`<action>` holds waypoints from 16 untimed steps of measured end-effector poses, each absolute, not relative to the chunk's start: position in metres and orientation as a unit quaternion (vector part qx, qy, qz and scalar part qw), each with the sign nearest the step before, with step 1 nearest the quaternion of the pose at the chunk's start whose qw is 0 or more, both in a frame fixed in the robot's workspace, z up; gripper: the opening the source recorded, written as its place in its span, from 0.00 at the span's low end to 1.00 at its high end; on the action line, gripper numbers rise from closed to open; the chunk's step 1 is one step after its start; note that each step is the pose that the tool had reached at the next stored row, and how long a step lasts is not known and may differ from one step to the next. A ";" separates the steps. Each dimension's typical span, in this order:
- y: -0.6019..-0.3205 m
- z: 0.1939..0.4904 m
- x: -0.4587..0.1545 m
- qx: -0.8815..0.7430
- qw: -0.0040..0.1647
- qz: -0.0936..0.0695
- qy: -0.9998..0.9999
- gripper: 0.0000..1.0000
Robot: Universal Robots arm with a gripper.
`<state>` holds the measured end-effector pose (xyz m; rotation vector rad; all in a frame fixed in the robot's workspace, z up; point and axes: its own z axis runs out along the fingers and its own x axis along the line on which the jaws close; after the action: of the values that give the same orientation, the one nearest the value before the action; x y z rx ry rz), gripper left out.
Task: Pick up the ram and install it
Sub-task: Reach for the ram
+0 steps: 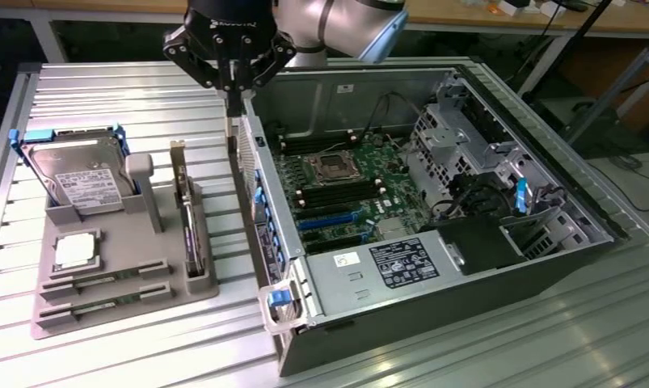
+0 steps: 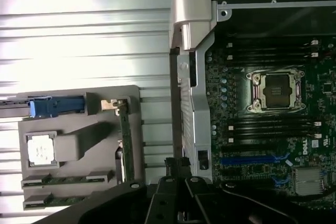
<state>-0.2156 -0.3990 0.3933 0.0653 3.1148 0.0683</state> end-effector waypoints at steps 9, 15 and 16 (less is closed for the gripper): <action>-0.399 0.393 -0.253 0.013 0.013 0.022 1.000 0.11; -0.399 0.393 -0.277 0.007 0.012 0.022 1.000 0.11; -0.399 0.393 -0.279 0.006 0.012 0.022 1.000 0.11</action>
<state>-0.2789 -0.3989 0.3933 0.0191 3.1161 0.0688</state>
